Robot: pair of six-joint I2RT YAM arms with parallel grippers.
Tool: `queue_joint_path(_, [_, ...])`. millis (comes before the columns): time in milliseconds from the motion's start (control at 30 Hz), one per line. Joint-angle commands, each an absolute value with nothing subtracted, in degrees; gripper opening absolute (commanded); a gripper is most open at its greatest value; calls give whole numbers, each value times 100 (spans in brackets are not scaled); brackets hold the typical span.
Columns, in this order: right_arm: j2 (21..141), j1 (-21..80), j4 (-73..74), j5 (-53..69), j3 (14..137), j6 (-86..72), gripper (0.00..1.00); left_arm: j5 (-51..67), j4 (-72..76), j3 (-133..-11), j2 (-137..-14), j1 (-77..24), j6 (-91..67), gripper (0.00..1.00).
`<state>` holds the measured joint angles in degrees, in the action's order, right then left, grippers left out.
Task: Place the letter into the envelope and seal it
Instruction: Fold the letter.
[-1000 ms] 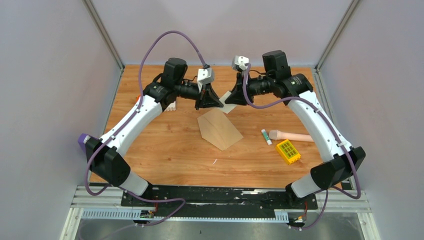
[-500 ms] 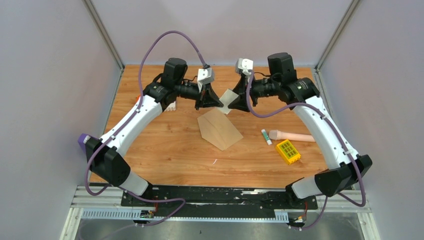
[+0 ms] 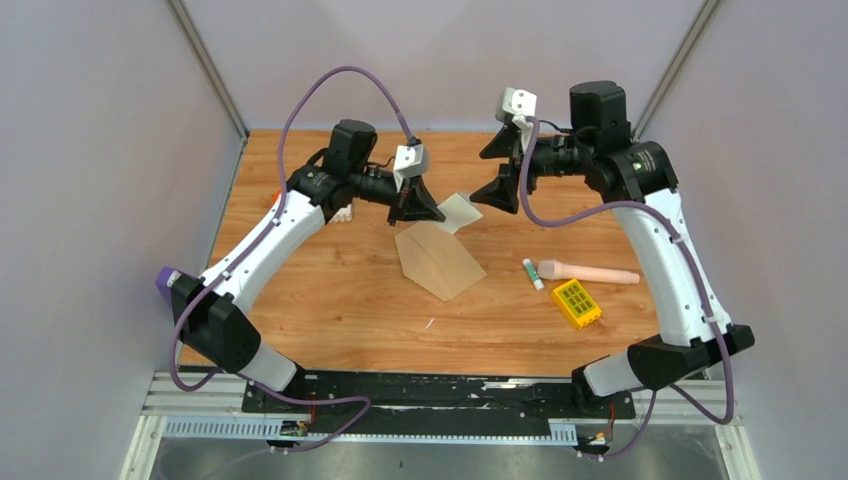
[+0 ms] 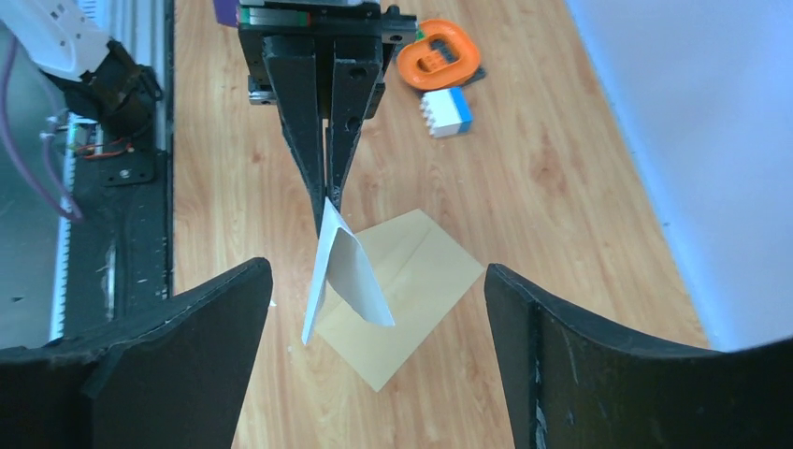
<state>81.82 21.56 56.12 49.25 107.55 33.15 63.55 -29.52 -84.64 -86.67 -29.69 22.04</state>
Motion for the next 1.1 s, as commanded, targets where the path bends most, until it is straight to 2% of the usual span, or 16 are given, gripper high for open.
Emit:
queue_joint_path(0, [8720,2162,6428,5403,10958,3263,86,6330,-3248,-8432,-8363,-3030,2792,2])
queue_joint_path(333, [9211,2187,6838,6309,11233,3062,87,5791,-3948,-8571,-8336,-3299,3639,3])
queue_joint_path(533, [9390,2473,7286,6218,11406,3327,79,5607,-3985,-8572,-8398,-3379,3695,3])
queue_joint_path(633, [9315,2777,7313,5698,11123,3565,69,5605,-3969,-8574,-8421,-3377,3661,3])
queue_joint_path(733, [9281,2877,7269,5474,11011,3556,50,5623,-3939,-8555,-8437,-3378,3644,3])
queue_joint_path(800, [9258,2876,7256,5364,11042,3530,42,5625,-3920,-8534,-8437,-3382,3629,3])
queue_joint_path(1000, [9044,2874,6962,4796,10978,3489,37,5612,-3911,-8508,-8436,-3382,3630,3])
queue_joint_path(1067, [8990,2874,6895,4697,10952,3474,32,5617,-3899,-8509,-8448,-3381,3623,3])
